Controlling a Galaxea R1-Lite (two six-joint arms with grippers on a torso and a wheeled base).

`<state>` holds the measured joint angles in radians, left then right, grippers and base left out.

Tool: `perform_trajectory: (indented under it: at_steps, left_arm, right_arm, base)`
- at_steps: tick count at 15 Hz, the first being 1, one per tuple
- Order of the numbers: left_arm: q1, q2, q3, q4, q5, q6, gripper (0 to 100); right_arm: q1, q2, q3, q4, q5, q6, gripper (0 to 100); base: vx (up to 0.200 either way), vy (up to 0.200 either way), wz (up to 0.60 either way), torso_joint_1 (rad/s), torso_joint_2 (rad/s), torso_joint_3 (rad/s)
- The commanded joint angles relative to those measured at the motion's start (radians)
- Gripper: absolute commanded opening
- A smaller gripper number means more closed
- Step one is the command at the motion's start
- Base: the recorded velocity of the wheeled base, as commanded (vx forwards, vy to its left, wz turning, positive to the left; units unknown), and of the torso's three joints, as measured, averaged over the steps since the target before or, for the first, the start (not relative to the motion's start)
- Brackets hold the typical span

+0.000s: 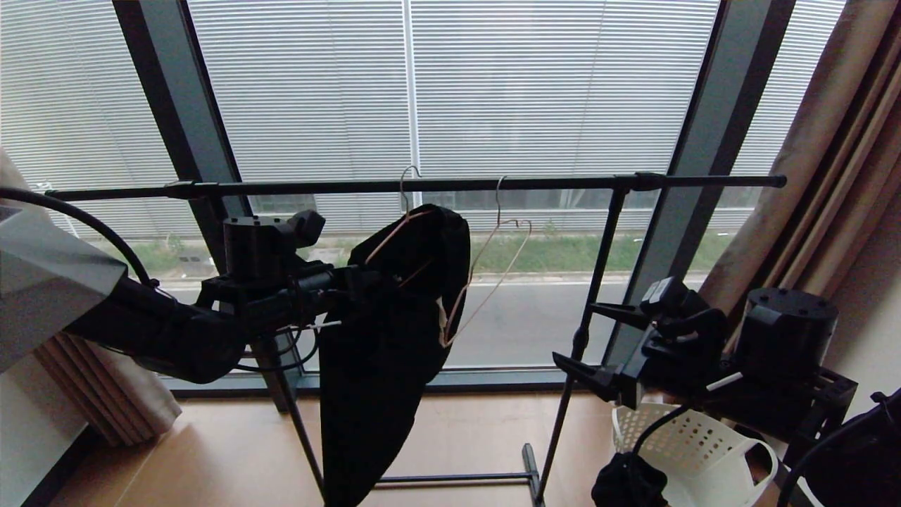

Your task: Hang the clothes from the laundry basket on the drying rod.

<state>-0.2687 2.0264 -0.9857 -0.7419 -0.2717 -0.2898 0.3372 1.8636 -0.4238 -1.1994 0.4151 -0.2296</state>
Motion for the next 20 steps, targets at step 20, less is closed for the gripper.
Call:
perform_trajectory:
  at_steps: [20]
  left_arm:
    - [-0.001,0.124,-0.106,-0.060,0.000,-0.108,0]
  right_arm:
    - [0.002,0.026,0.007,0.000,0.002,-0.019,100]
  base:
    - [0.000,0.000,0.00,0.000,0.00,0.000]
